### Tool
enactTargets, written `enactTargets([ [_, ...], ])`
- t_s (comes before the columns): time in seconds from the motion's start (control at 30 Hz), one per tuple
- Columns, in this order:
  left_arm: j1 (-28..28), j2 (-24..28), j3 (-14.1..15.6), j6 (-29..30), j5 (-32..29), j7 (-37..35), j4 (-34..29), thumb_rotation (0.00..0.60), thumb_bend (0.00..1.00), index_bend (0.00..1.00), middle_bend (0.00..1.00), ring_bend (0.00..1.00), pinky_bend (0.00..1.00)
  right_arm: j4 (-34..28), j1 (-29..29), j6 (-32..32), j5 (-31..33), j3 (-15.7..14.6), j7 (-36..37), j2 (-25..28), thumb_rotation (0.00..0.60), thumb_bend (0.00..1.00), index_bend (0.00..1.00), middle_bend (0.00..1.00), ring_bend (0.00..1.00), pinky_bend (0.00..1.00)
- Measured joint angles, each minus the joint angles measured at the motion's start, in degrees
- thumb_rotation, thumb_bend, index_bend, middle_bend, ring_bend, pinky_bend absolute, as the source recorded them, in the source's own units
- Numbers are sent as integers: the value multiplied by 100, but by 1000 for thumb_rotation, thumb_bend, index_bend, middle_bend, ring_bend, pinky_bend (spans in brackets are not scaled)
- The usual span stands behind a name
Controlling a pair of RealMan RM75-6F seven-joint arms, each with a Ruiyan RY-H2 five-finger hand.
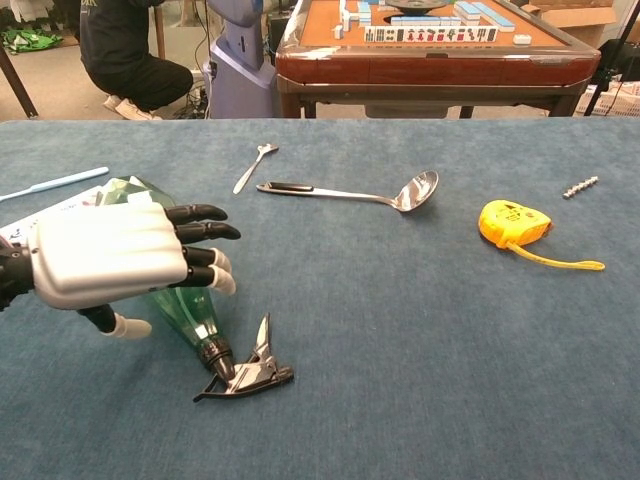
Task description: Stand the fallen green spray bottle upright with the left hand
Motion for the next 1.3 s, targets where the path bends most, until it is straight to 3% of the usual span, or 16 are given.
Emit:
enactTargets([
  [0.57, -124, -310, -34, -50, -20, 14, 467, 600, 237, 368, 322, 105, 0, 53, -1, -16, 21, 8, 57, -10, 600, 205, 144, 143, 123, 141],
  [0.83, -128, -435, -48, 151, 23, -139, 721, 600, 237, 467, 439, 195, 41, 32, -17, 11, 17, 8, 42, 5, 600, 205, 144, 143, 123, 141],
  [1.03, -111, -399, -67, 425, 68, -603, 760, 600, 238, 524, 497, 240, 88, 10, -25, 37, -7, 8, 31, 13, 600, 206, 144, 143, 123, 142],
  [1.3, -42, -200, -221, 871, -104, -1913, 488, 600, 237, 529, 507, 246, 92, -27, -42, 75, -43, 2, 9, 28, 600, 205, 144, 143, 123, 141],
])
